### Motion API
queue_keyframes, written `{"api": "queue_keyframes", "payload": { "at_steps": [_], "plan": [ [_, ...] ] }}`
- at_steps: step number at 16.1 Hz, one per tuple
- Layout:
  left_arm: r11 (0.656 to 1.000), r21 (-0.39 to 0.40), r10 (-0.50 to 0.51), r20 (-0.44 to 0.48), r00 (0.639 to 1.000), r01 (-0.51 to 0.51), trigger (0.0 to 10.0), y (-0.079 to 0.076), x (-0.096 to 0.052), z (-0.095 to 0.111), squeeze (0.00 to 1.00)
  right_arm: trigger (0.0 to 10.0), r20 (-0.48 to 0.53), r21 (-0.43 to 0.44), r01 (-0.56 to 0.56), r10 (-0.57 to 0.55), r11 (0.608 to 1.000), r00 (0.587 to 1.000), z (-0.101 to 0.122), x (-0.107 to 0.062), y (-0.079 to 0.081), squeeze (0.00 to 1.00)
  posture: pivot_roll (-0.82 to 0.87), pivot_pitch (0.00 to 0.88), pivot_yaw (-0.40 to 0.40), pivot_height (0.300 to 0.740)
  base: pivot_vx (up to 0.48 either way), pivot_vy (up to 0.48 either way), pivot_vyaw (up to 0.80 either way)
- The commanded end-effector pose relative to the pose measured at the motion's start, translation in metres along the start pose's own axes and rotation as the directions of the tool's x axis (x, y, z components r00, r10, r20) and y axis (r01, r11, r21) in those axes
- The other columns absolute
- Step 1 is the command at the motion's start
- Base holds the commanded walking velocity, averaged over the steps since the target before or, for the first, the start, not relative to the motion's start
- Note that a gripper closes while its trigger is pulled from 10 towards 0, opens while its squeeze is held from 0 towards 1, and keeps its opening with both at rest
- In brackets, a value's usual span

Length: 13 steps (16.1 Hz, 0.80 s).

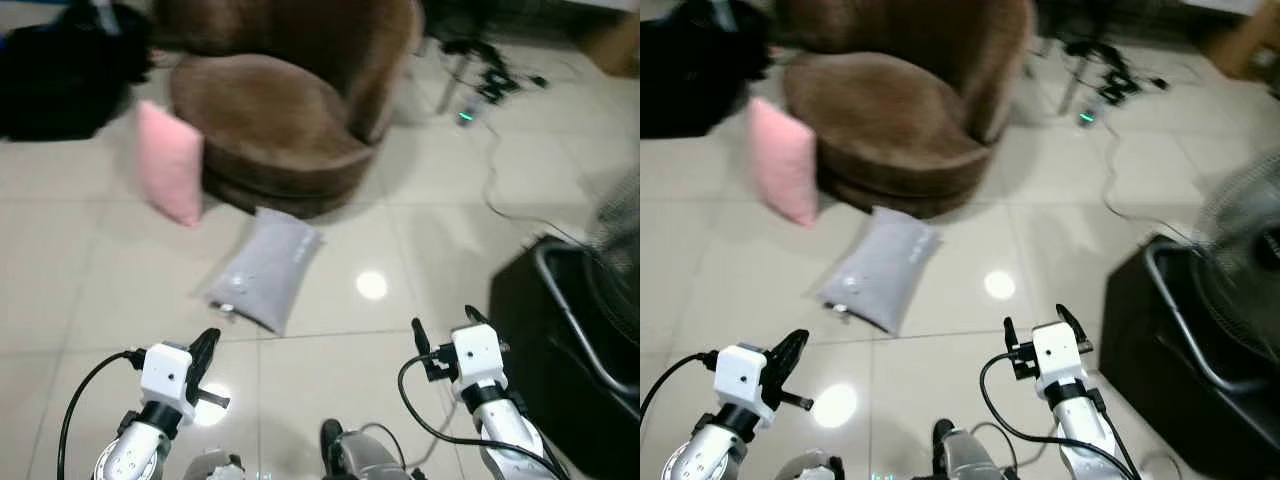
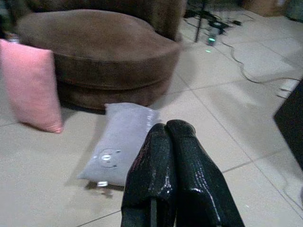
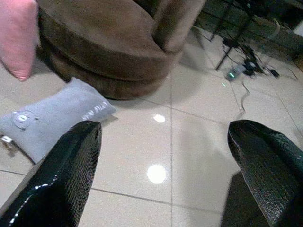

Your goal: Move the pillow to the sofa from floor

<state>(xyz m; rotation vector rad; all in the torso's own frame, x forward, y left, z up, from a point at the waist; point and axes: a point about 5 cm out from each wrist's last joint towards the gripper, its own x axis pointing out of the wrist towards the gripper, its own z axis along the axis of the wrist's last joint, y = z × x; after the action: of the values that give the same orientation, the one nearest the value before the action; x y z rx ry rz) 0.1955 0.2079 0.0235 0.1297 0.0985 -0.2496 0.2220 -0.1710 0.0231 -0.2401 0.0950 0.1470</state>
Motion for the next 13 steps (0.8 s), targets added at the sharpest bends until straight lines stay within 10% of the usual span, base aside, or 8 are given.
{"api": "queue_keyframes", "payload": {
  "at_steps": [1,5,13],
  "plan": [
    [0.999,-0.026,-0.028,-0.022,0.999,0.027,10.0,-0.0069,-0.0023,-0.0039,0.0,10.0,-0.028,0.006,0.029,-0.029,1.0,0.999,-0.004,-0.0028,-0.0094,0.0,0.19,0.214,-0.126,0.74,0.0,0.0,-0.79],
    [0.998,-0.044,-0.041,-0.023,0.999,0.04,10.0,-0.0087,-0.0008,-0.0036,0.0,10.0,-0.031,-0.002,0.009,-0.009,1.0,0.999,-0.0034,-0.0015,-0.0106,0.0,0.19,0.218,-0.128,0.74,0.0,0.0,-0.79],
    [0.995,-0.084,-0.047,-0.03,0.998,0.044,10.0,-0.0113,-0.0006,-0.0034,0.0,10.0,-0.041,-0.012,-0.003,0.002,1.0,0.999,-0.0025,-0.0016,-0.0133,0.0,0.18,0.231,-0.133,0.74,0.0,0.114,0.0]
  ]
}}
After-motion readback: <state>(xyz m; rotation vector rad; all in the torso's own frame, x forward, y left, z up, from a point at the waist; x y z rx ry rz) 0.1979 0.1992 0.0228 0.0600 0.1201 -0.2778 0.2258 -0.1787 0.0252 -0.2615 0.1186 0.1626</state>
